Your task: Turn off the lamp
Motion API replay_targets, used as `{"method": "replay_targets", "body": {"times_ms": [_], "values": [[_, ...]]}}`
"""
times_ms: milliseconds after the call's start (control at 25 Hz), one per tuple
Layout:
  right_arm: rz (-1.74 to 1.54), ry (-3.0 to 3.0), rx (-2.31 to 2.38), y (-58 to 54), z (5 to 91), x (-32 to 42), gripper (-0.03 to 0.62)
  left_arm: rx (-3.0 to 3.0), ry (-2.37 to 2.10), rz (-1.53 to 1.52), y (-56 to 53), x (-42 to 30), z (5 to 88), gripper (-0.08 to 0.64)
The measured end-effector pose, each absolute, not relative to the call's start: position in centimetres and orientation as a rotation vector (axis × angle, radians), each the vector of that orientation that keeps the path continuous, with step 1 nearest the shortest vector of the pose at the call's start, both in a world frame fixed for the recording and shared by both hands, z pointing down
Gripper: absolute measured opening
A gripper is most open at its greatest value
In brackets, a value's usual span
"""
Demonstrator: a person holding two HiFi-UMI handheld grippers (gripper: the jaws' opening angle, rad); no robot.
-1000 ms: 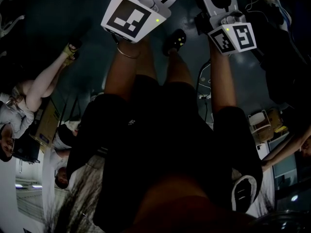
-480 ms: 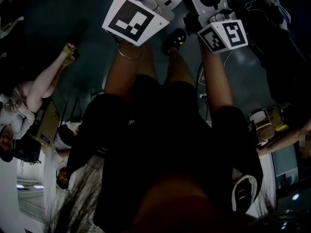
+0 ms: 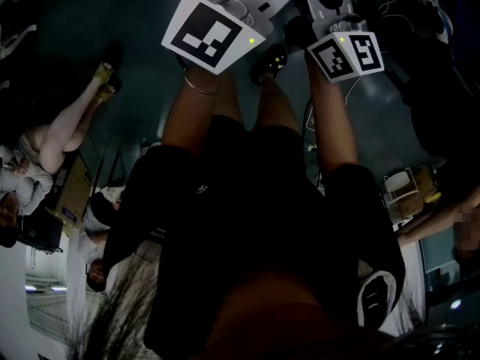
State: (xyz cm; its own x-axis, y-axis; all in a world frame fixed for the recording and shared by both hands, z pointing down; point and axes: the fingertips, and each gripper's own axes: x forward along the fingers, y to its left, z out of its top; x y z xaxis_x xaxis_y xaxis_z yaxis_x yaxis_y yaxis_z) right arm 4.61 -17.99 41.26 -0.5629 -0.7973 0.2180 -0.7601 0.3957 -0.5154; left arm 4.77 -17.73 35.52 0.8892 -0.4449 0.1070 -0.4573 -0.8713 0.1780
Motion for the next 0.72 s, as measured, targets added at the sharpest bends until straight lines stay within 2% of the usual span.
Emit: {"method": "replay_targets", "body": {"times_ms": [160, 720], "values": [[-0.906, 2.551, -1.443, -17.9, 41.2, 4.7, 0.063, 2.922, -0.698, 0.151, -17.6, 4.5, 35.7, 0.023], [-0.943, 2.511, -1.373, -17.7, 40.2, 5.7, 0.060, 2.927, -0.707, 0.226, -16.5, 3.6, 38.4, 0.023]]}}
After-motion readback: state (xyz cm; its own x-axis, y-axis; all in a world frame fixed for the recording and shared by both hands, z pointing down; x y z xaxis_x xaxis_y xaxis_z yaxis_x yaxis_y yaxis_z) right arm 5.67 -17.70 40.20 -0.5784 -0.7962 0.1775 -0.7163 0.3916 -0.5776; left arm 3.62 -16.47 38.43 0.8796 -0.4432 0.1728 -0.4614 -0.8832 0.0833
